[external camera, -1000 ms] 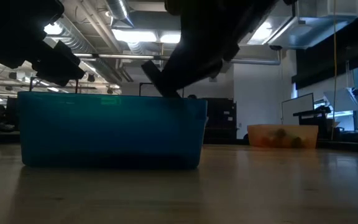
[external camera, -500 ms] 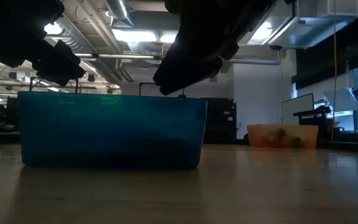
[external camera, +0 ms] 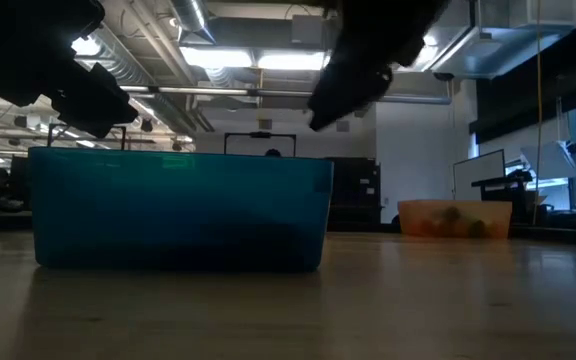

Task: Sort blocks by size
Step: Put the yellow rectangular block into the blue bin

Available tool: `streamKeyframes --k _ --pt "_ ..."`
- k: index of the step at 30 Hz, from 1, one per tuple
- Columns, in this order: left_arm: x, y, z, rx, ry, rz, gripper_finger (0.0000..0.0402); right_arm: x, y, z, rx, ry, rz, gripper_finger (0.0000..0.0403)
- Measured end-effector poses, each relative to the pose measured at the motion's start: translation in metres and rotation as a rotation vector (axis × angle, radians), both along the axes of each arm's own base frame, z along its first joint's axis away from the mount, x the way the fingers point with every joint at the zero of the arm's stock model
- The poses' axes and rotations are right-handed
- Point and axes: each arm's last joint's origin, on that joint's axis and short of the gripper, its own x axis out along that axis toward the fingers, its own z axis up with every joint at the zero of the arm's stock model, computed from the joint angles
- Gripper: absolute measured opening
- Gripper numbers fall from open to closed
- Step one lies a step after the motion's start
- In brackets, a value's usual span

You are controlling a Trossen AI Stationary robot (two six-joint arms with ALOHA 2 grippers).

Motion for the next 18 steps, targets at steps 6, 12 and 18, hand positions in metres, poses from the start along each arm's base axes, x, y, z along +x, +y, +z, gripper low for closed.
streamKeyframes --k 6,12,18 --pt "0.000 0.000 0.000 0.006 0.000 -0.002 0.0202 -0.011 0.000 -0.007 0.028 0.127 -0.072 0.0211" --pt "0.000 0.000 0.000 0.013 -0.001 -0.005 0.0202 -0.028 0.020 -0.011 0.072 0.221 -0.104 0.0173" --pt "0.000 0.000 0.000 0.014 -0.001 -0.002 0.0202 -0.058 0.057 -0.016 0.171 0.358 -0.204 0.0144"
